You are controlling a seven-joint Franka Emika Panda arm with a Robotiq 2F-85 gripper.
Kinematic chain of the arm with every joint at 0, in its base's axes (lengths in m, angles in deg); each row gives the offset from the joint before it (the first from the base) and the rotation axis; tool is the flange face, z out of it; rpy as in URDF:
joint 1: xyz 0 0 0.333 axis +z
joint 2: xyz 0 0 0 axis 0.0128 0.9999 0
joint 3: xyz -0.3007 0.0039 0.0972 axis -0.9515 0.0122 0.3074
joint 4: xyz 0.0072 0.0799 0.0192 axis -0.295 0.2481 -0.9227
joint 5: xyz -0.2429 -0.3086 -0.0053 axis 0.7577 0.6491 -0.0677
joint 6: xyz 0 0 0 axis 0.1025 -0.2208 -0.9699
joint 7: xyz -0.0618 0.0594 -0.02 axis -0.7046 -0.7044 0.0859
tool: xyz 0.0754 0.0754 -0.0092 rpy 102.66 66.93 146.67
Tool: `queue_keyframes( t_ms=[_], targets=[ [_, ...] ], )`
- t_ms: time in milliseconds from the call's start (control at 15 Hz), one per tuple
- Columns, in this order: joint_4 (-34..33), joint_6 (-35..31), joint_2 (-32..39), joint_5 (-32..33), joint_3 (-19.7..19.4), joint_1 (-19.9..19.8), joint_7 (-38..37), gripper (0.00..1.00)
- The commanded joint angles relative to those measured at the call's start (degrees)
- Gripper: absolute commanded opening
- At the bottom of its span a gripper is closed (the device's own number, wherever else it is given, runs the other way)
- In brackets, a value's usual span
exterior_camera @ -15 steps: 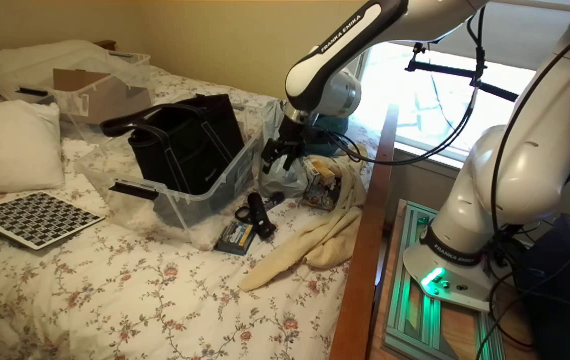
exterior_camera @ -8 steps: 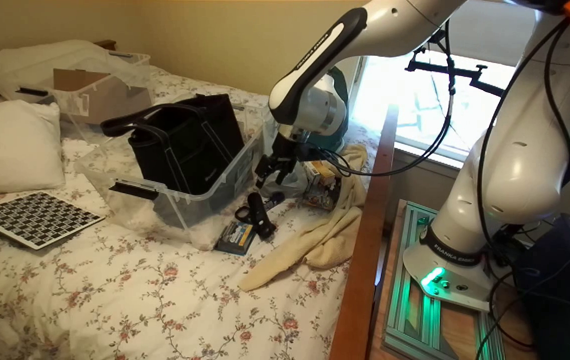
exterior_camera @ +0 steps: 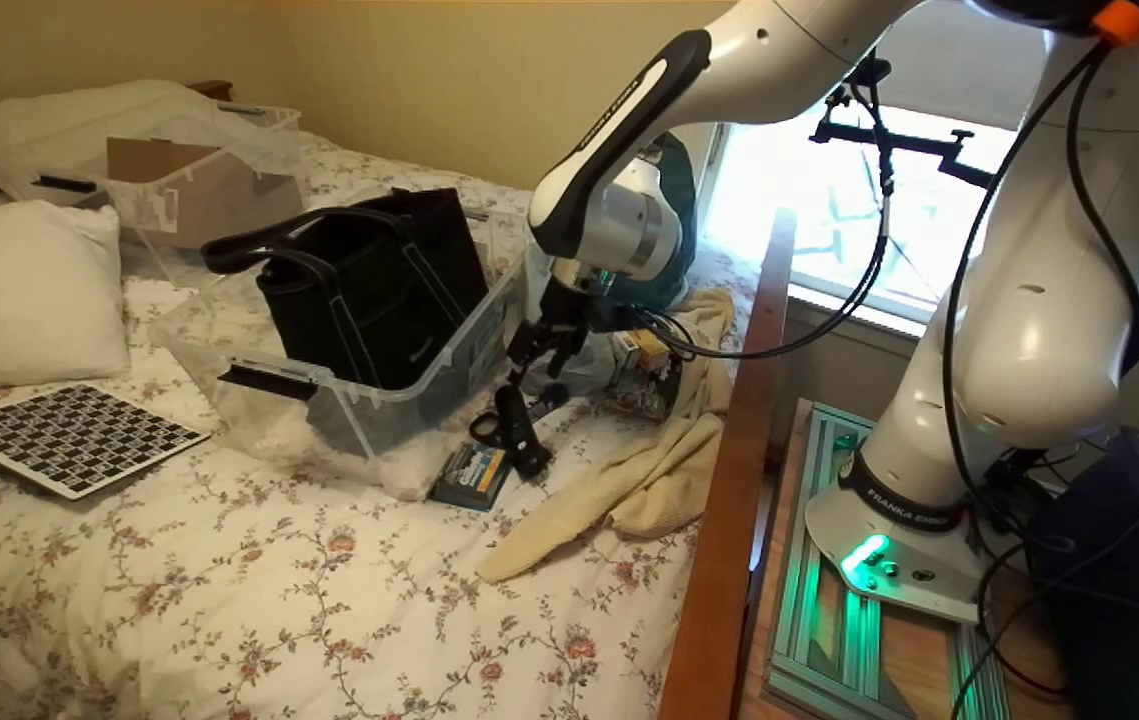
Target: Put the black remote control in the black bag.
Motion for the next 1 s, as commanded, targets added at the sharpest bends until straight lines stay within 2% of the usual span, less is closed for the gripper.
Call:
queue_keyframes(
  t_ms=[0,333,933],
  targets=[
    [-1.7,1.3,2.4,-0.2,-0.1,-0.2,-1.2,1.00],
    [-3.6,-1.5,7.0,-2.8,0.7,-0.1,-0.5,1.00],
    [-9.8,-3.5,15.9,-12.8,3.7,-1.7,4.3,1.00]
  ],
)
